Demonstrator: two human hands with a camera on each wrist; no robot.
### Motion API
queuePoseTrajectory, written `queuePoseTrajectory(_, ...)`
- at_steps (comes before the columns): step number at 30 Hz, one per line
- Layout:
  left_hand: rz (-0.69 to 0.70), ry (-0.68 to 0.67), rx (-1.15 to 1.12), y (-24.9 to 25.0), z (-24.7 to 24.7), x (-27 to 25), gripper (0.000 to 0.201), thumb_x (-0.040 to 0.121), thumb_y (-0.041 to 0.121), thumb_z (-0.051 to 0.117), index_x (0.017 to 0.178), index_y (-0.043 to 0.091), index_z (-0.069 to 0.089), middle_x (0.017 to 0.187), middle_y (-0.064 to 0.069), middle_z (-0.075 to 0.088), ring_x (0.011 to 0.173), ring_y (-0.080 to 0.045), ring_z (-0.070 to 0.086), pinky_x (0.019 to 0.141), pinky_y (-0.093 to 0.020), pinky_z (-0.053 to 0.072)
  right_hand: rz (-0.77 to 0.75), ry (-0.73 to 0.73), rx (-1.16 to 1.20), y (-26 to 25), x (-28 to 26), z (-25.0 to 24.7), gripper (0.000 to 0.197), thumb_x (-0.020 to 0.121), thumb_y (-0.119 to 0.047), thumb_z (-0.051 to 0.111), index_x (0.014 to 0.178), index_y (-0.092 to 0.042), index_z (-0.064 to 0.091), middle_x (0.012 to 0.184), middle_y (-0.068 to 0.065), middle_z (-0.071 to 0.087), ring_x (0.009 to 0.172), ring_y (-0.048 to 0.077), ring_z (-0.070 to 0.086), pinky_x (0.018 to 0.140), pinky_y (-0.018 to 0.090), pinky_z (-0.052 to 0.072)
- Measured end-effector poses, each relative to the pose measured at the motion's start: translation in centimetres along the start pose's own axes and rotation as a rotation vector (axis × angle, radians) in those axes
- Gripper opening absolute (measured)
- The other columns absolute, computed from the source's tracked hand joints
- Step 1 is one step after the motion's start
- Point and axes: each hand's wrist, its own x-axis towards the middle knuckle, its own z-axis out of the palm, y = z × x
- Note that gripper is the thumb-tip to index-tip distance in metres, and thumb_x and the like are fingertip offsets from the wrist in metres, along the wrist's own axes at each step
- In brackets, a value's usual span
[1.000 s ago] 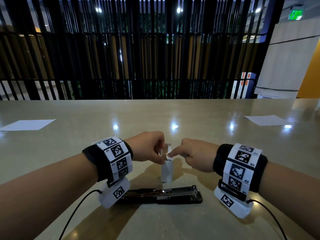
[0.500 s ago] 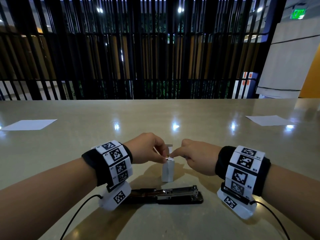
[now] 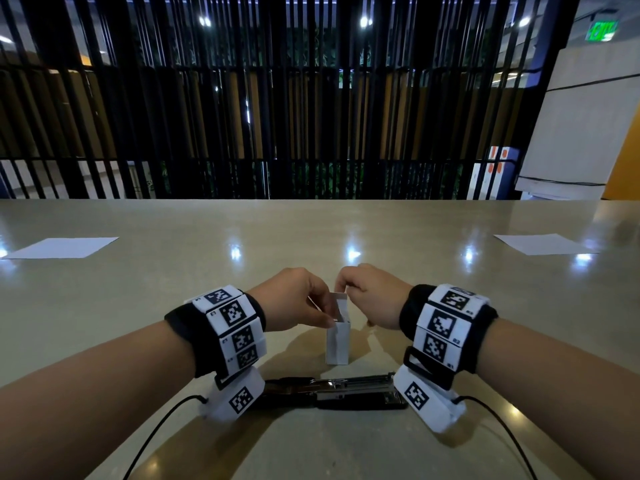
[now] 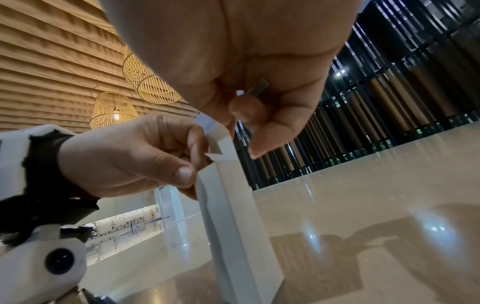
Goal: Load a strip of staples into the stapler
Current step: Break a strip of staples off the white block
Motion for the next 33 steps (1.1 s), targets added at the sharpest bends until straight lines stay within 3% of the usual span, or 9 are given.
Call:
queuePoseTrajectory(3,0.020,0.020,0.028,0.0,0.1,0.0,0.020,0.075,0.022,0.078,0.066,0.025,0.060,0.090,-0.004,0.073,0.076,-0.013,0.065,0.073,-0.026,0.055,-0.037,-0.005,0.013,0.0,-0.3,-0.1,0.019,0.099,-0.022,0.038,0.087,-0.021,0.052,0.102,0.005,0.048,0.085,0.024,0.055,0.075,0.039,0.055)
queuePoseTrajectory(5,0.012,0.048,0.051,0.0,0.1,0.0,0.028,0.073,0.024,0.079,0.066,0.026,0.052,0.080,0.002,0.068,0.071,-0.012,0.061,0.067,-0.027,0.052,-0.077,-0.002,-0.008,0.1,-0.5,-0.3,0.023,0.098,-0.030,0.046,0.077,-0.023,0.051,0.085,-0.001,0.047,0.072,0.015,0.049,0.071,0.035,0.050)
queuePoseTrajectory(7,0.009,0.056,0.025,-0.2,0.2,0.1,0.032,0.072,0.023,0.080,0.071,0.027,0.048,0.077,0.008,0.064,0.069,-0.008,0.061,0.064,-0.024,0.051,-0.102,-0.013,-0.083,0.1,-0.7,-0.4,0.020,0.094,-0.033,0.054,0.078,-0.021,0.054,0.076,-0.005,0.043,0.068,0.013,0.045,0.069,0.032,0.044)
queuePoseTrajectory(11,0.035,0.016,-0.026,-0.3,0.1,0.1,0.026,0.073,0.021,0.079,0.076,0.029,0.055,0.084,0.004,0.070,0.071,-0.006,0.064,0.067,-0.021,0.052,-0.127,-0.013,-0.194,0.3,-0.7,-0.3,0.019,0.090,-0.042,0.058,0.084,-0.024,0.055,0.078,-0.007,0.040,0.077,0.017,0.046,0.068,0.028,0.037)
queuePoseTrajectory(14,0.044,0.004,-0.004,-0.2,0.1,0.0,0.016,0.075,0.022,0.078,0.079,0.025,0.063,0.081,0.008,0.068,0.070,-0.002,0.064,0.067,-0.016,0.051,-0.132,-0.020,-0.235,0.7,-0.7,-0.3,0.019,0.089,-0.047,0.056,0.087,-0.028,0.055,0.079,-0.011,0.037,0.081,0.015,0.045,0.067,0.026,0.034)
queuePoseTrajectory(19,0.050,-0.010,0.016,-0.2,0.1,0.0,0.016,0.075,0.021,0.076,0.087,0.024,0.066,0.083,0.010,0.068,0.071,0.002,0.064,0.063,-0.011,0.049,-0.140,-0.028,-0.302,0.8,-1.1,-0.1,0.028,0.092,-0.047,0.050,0.100,-0.022,0.059,0.097,-0.002,0.045,0.090,0.020,0.055,0.078,0.032,0.044)
queuePoseTrajectory(23,0.054,-0.033,0.045,-0.1,0.0,0.2,0.021,0.074,0.017,0.076,0.089,0.025,0.063,0.093,0.005,0.072,0.072,0.002,0.065,0.060,-0.009,0.047,-0.161,-0.005,-0.355,0.5,-1.2,0.2,0.024,0.095,-0.042,0.047,0.103,-0.022,0.057,0.096,-0.004,0.039,0.081,0.019,0.049,0.073,0.029,0.039)
queuePoseTrajectory(28,0.074,-0.029,0.087,0.1,0.2,0.3,0.026,0.075,0.017,0.076,0.079,0.030,0.054,0.079,0.015,0.063,0.065,0.007,0.060,0.051,-0.003,0.043,-0.190,0.016,-0.377,0.2,-1.3,0.1,0.022,0.097,-0.039,0.047,0.105,-0.022,0.058,0.095,-0.004,0.038,0.079,0.018,0.046,0.072,0.028,0.036)
queuePoseTrajectory(33,0.097,-0.025,0.105,0.1,0.2,0.5,0.027,0.075,0.017,0.076,0.076,0.031,0.053,0.088,0.008,0.068,0.070,0.004,0.063,0.055,-0.008,0.045,-0.197,0.009,-0.425,-0.2,-1.4,-0.1,0.022,0.096,-0.038,0.049,0.107,-0.022,0.059,0.095,-0.004,0.038,0.079,0.017,0.045,0.072,0.028,0.036)
